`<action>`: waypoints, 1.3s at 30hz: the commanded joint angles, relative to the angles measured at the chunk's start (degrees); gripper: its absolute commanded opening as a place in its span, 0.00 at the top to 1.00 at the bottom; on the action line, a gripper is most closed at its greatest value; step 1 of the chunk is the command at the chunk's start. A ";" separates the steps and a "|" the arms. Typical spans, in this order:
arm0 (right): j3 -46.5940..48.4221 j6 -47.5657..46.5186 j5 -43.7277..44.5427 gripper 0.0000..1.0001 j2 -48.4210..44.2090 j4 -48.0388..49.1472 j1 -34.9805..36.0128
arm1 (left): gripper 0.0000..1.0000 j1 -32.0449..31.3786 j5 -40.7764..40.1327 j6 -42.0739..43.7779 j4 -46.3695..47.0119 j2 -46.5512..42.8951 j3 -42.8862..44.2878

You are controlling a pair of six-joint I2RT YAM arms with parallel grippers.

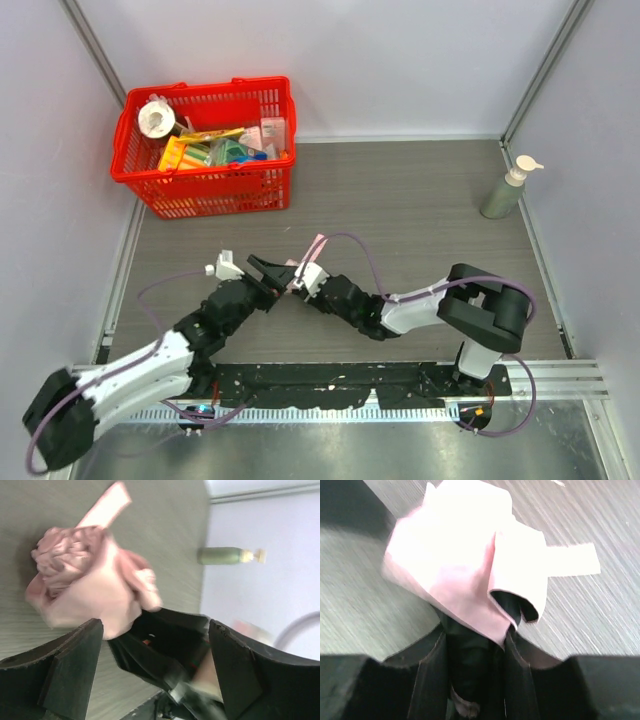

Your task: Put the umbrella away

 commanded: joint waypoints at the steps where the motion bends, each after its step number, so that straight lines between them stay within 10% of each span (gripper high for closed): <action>1: -4.38 7.06 -0.08 0.99 -5.00 -4.10 -4.12 | 0.16 0.78 0.42 15.68 -20.73 -18.28 6.98; 10: -8.16 15.14 -9.03 0.99 -15.62 -3.40 -11.67 | 0.11 1.14 5.06 23.06 -29.40 -29.66 8.39; 28: 0.96 24.47 -38.48 0.99 -39.19 -25.97 -30.40 | 0.05 14.67 47.77 34.94 -2.94 8.47 27.72; 39: 7.73 27.02 -42.53 0.99 -42.10 -32.59 -32.51 | 0.25 13.36 61.75 24.14 19.99 17.62 23.77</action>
